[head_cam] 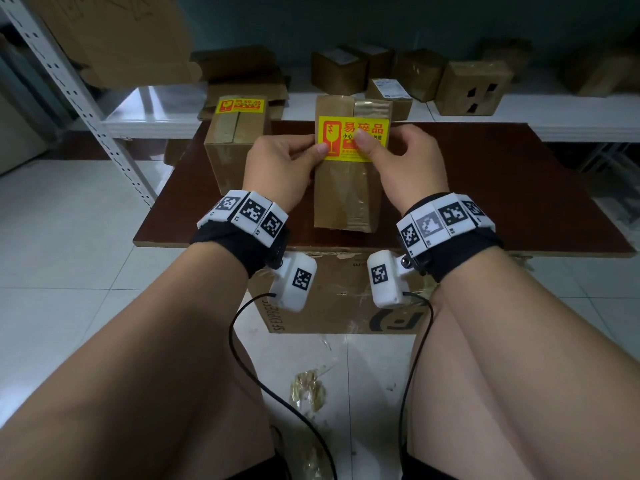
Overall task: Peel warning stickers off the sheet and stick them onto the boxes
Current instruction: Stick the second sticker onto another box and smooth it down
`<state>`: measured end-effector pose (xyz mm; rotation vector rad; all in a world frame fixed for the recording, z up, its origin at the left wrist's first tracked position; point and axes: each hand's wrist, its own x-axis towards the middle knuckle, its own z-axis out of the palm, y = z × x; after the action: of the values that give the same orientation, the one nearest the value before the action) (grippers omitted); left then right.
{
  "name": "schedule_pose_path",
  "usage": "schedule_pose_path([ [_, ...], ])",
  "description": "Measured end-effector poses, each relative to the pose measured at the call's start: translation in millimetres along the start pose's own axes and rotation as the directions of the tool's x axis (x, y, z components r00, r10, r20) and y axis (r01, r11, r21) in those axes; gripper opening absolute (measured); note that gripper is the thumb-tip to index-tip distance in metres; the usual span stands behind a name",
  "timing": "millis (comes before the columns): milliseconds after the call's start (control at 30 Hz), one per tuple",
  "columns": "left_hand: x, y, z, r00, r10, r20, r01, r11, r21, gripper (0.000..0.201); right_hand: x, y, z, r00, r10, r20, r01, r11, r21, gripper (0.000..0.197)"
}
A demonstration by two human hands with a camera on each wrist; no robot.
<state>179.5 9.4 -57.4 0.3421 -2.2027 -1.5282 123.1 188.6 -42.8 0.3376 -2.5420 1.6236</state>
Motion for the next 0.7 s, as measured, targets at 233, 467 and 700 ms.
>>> schedule_pose_path([
  [233, 2, 3, 0, 0.997, -0.044, -0.063, 0.045, 0.999, 0.008, 0.03, -1, 0, -1, 0.997, -0.027, 0.076, 0.021, 0.997, 0.074, 0.033],
  [467, 6, 2, -5, 0.997, -0.049, -0.06, 0.042, 0.992, -0.117, 0.016, 8, 8, -1, 0.995, -0.041, 0.096, 0.02, 0.977, 0.214, 0.031],
  [700, 2, 8, -9, 0.994, 0.0, -0.112, -0.014, 0.993, -0.117, 0.015, 2, 1, 1, 1.0, 0.014, 0.024, -0.02, 0.958, 0.286, 0.045],
])
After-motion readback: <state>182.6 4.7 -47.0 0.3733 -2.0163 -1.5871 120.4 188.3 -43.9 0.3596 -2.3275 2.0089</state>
